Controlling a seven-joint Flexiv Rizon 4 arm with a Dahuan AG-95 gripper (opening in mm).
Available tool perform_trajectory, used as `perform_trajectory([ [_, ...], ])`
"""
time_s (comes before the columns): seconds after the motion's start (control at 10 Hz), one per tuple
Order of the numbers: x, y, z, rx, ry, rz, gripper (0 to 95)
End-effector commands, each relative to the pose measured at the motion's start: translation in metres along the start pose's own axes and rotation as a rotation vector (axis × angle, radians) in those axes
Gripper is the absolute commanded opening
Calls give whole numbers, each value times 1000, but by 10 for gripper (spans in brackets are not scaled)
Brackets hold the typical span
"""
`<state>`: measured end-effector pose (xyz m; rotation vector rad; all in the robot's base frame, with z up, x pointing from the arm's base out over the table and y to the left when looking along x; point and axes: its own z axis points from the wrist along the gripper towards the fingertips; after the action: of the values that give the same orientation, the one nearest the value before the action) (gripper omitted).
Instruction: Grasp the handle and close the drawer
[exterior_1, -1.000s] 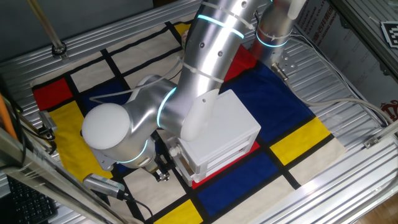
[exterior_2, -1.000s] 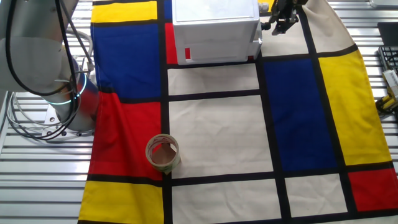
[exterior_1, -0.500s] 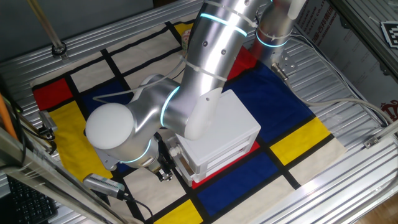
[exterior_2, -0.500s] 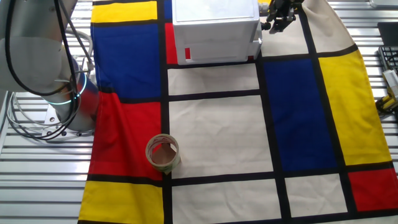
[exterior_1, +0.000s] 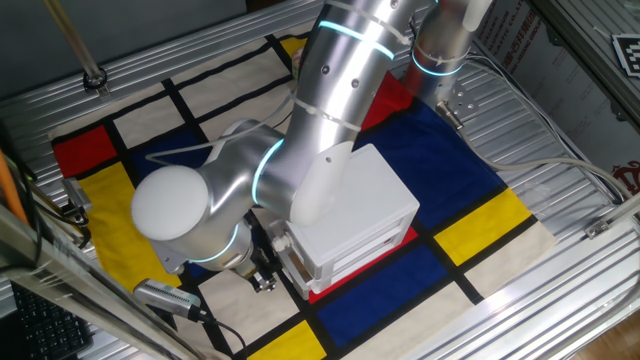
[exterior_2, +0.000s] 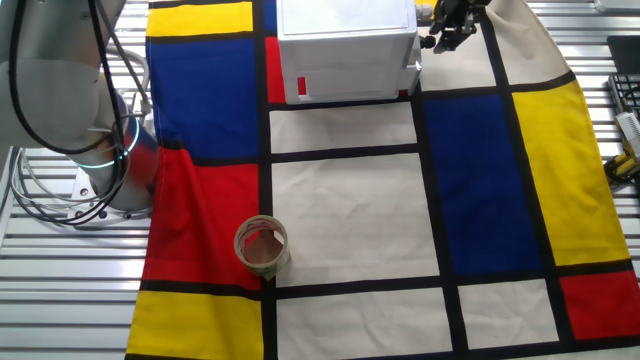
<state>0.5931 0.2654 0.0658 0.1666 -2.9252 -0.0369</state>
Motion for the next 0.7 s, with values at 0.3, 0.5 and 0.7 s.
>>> perform_trajectory([
  [0.3, 0, 0, -1, 0, 7, 9, 190],
  [0.5, 0, 0, -1, -2, 14, 14, 190],
  [0.7, 0, 0, -1, -5, 14, 18, 190],
])
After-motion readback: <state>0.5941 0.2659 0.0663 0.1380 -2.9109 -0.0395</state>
